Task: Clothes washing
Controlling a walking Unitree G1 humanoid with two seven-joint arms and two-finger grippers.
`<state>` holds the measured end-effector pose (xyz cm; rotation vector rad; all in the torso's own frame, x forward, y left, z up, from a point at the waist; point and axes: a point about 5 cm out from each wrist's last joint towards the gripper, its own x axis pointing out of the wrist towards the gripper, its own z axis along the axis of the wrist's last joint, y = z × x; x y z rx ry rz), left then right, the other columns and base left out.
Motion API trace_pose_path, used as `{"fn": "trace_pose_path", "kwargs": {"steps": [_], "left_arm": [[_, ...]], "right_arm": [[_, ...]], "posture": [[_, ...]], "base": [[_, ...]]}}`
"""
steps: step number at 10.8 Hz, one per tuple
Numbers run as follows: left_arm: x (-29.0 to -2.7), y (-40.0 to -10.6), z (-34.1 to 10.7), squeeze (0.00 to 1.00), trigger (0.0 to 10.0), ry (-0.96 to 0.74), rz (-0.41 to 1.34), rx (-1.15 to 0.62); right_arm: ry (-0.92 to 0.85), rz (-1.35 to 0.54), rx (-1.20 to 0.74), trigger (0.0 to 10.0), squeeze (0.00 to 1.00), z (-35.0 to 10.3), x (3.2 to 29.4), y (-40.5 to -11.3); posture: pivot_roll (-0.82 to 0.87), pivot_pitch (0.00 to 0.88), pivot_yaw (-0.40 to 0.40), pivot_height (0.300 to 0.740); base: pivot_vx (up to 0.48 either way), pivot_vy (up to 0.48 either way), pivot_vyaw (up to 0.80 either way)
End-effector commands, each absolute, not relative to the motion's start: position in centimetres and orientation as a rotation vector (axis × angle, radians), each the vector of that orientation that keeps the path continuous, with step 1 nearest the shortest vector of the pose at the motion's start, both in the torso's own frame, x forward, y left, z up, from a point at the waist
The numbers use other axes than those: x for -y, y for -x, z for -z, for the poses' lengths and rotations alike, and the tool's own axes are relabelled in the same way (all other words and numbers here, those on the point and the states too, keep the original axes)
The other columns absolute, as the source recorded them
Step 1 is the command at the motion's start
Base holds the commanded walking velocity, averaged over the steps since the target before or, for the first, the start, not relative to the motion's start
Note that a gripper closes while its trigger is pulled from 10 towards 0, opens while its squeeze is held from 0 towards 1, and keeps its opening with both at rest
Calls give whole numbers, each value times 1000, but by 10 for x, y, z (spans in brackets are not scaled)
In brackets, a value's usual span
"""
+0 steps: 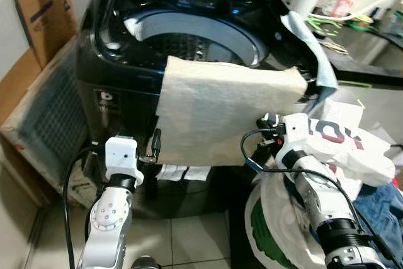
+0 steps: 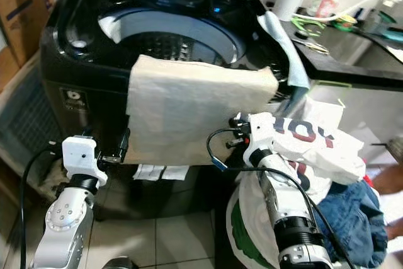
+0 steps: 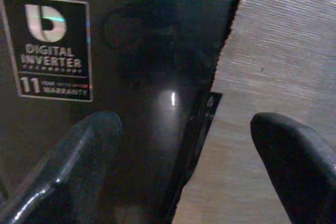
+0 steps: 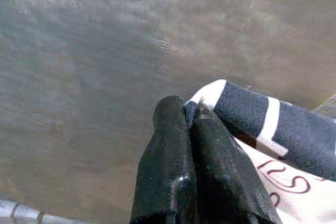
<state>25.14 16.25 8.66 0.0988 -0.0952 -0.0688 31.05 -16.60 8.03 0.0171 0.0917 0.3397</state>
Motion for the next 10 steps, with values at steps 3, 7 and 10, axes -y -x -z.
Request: {"fn": "trace_pose_path", "kwargs": {"steps": [3, 7, 10], "left_arm": [[-155, -256, -94, 0, 10000, -102, 92, 126], [-171, -258, -111, 0, 10000, -168, 109, 153], [-178, -257, -115, 0, 10000, -185, 110, 149]], "right_arm": [[15, -343, -30, 0, 0, -93, 166, -314], [-70, -315, -72, 0, 0, -77, 155, -313], [-85, -319, -82, 0, 0, -72, 151, -314]], "posture": [[121, 0, -168, 740], [189, 0, -130, 740], [209, 0, -130, 740]], "base": [[0, 0, 0], [0, 0, 0], [0, 0, 0]]}}
